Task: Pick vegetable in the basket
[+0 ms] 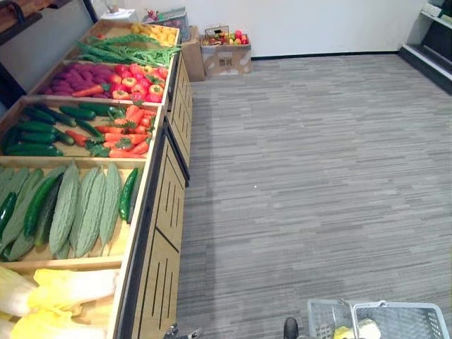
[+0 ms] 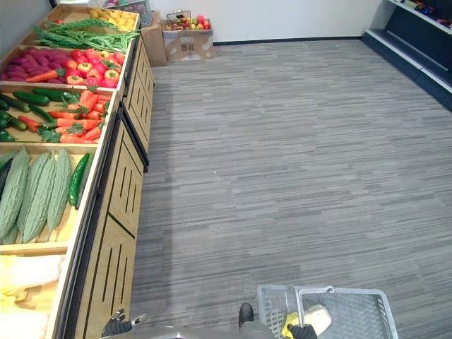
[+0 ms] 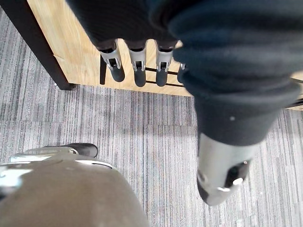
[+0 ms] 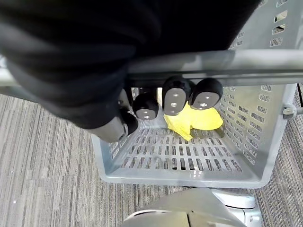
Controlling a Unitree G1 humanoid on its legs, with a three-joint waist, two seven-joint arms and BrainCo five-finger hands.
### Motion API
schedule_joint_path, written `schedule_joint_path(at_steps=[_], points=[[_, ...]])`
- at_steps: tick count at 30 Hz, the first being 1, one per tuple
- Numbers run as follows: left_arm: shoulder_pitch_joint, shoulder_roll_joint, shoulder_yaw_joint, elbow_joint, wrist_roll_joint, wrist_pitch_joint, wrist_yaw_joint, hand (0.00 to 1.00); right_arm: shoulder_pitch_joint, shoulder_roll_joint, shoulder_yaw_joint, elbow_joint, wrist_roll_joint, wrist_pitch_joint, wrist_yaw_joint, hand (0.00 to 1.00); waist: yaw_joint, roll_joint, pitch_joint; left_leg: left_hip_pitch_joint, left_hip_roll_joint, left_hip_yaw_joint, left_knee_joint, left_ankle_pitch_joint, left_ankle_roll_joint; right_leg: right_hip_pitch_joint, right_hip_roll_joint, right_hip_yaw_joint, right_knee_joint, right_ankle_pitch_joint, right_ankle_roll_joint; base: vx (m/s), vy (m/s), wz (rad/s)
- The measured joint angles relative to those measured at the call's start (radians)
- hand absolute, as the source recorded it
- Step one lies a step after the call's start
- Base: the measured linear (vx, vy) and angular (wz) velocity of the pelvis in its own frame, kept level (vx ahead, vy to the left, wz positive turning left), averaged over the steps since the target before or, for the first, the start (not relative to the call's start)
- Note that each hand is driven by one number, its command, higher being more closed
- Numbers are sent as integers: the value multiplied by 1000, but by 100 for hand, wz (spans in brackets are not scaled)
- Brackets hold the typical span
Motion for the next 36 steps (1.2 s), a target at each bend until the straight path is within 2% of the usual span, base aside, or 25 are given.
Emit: schedule_joint_path(at_steps=[4,6,8,9,11,12,14,16,18,19,20,21,22,23,24,25,27,29,30,31,32,33,34,35,36], points=[[1,-1,2,18,-1,-4,2,0,-2,0,-4,8,2,-11,-12,100,1,-4,-2,3,1,0,4,-7,3,-1,3,2,8,-2,-1,10,-2,-1],[2,-3,2,18,0,-3,7,0,-6,1,-11,9,3,-15,-19,100,2,-1,-2,1,5,-1,24,-21,5,-29,3,3,84,-39,-8,0,0,0],[2,-1,4,17,0,-4,12,0,-7,6,-28,9,19,-21,-20,100,3,-7,3,-2,3,-3,59,-51,13,-78,-8,2,235,-111,-8,-24,13,-2],[1,2,6,16,1,-3,14,0,-7,11,-41,10,24,-24,-21,100,6,-20,8,3,1,1,79,-72,24,-121,-20,-2,349,-150,-6,-61,31,-16],[1,2,13,15,4,0,17,0,-19,8,-42,7,31,-28,-24,100,7,-22,10,13,-6,24,82,-86,39,-236,-41,-19,574,-154,-12,-50,37,-26],[-1,7,24,15,10,2,18,0,-23,14,-41,8,31,-30,-24,100,4,-36,27,39,-20,33,82,-91,49,-288,-71,-32,706,-146,-24,-15,39,-21],[4,10,38,16,10,8,17,0,-12,29,-43,13,41,-31,-19,100,-2,-38,39,84,-23,37,76,-97,64,-300,-104,-53,788,-148,-29,44,31,-7],[-1,5,53,15,7,8,11,0,-3,39,-49,39,40,-34,-17,100,-4,-29,39,97,-2,33,79,-110,59,-292,-101,-98,742,-192,-48,155,-3,0],[-23,-4,61,11,6,8,8,0,-1,49,-72,46,40,-31,-14,100,-5,-14,61,94,42,22,99,-124,42,-292,-80,-124,640,-191,-47,194,-82,17],[-27,-3,63,-10,6,8,6,0,4,59,-87,46,40,-24,-13,100,-6,-8,71,98,78,14,116,-139,17,-295,-65,-122,549,-172,-29,281,-166,23],[-26,-2,64,-24,5,8,3,0,9,64,-96,45,40,-21,-14,100,-5,-10,71,103,88,14,123,-147,8,-297,-63,-118,493,-160,-14,287,-174,11],[-24,0,72,-46,3,8,-1,0,21,72,-112,45,40,-19,-13,100,1,-21,70,111,98,14,129,-164,-18,-289,-63,-109,410,-133,8,416,-302,12],[-10,1,97,-75,0,7,-7,0,43,82,-113,43,39,-15,-10,100,-1,-44,70,139,108,-1,147,-204,-52,-271,-87,-115,367,-42,2,375,-302,15],[-17,-11,104,-72,0,10,-8,0,45,77,-114,43,39,-8,-8,100,-3,-33,69,153,128,-10,154,-215,-63,-272,-71,-126,410,-53,-14,365,-309,17],[-19,-23,105,-77,1,9,-10,0,46,76,-122,37,39,-4,-12,100,-3,-19,65,161,144,-14,167,-208,-65,-282,-63,-136,463,-107,-24,328,-259,3],[-18,-46,113,-103,0,6,-10,0,43,72,-128,25,39,-3,-11,100,-2,-11,69,156,155,-28,209,-188,-74,-299,-60,-139,538,-176,-36,313,-244,-1],[-18,-55,125,-103,-1,7,-9,0,38,61,-130,22,38,-1,-8,100,-1,-5,65,136,160,-57,273,-150,-65,-295,-56,-145,571,-225,-43,326,-285,1],[-11,-63,132,-100,0,5,-3,0,31,47,-129,24,30,2,2,100,0,8,53,58,175,-89,432,-85,-57,-265,-45,-162,559,-255,-53,276,-245,12],[0,-65,133,-97,0,3,3,0,27,38,-127,24,30,7,6,100,0,24,47,-21,193,-121,582,-5,-61,-231,-31,-175,538,-267,-58,351,-195,19],[20,-70,135,-64,-1,-1,19,0,28,26,-117,28,30,17,6,100,1,32,38,-123,220,-155,777,178,-82,-164,-6,-186,490,-285,-74,451,-171,25],[35,-70,137,-48,-1,0,22,0,20,24,-113,30,29,18,5,100,2,36,38,-186,230,-151,905,185,-66,-118,-3,-191,464,-301,-82,605,-135,38],[54,-75,139,-40,-2,-5,27,0,9,6,-112,47,30,18,2,100,9,31,41,-296,208,-131,1028,59,-33,-33,-6,-204,404,-303,-89,541,-50,31],[60,-76,140,-38,-2,-6,29,0,7,4,-114,47,30,18,2,100,22,25,45,-327,196,-97,991,4,-39,9,-17,-216,378,-292,-72,513,-3,26],[62,-71,140,-35,-1,-8,30,0,0,1,-118,47,30,14,2,100,31,13,54,-331,170,-59,871,-30,-40,47,-36,-223,360,-291,-69,295,55,6],[63,-69,140,-35,-1,-10,30,0,-4,-2,-118,47,29,14,1,100,33,8,56,-328,156,-37,794,-36,-38,65,-45,-227,349,-290,-66,332,140,8]])
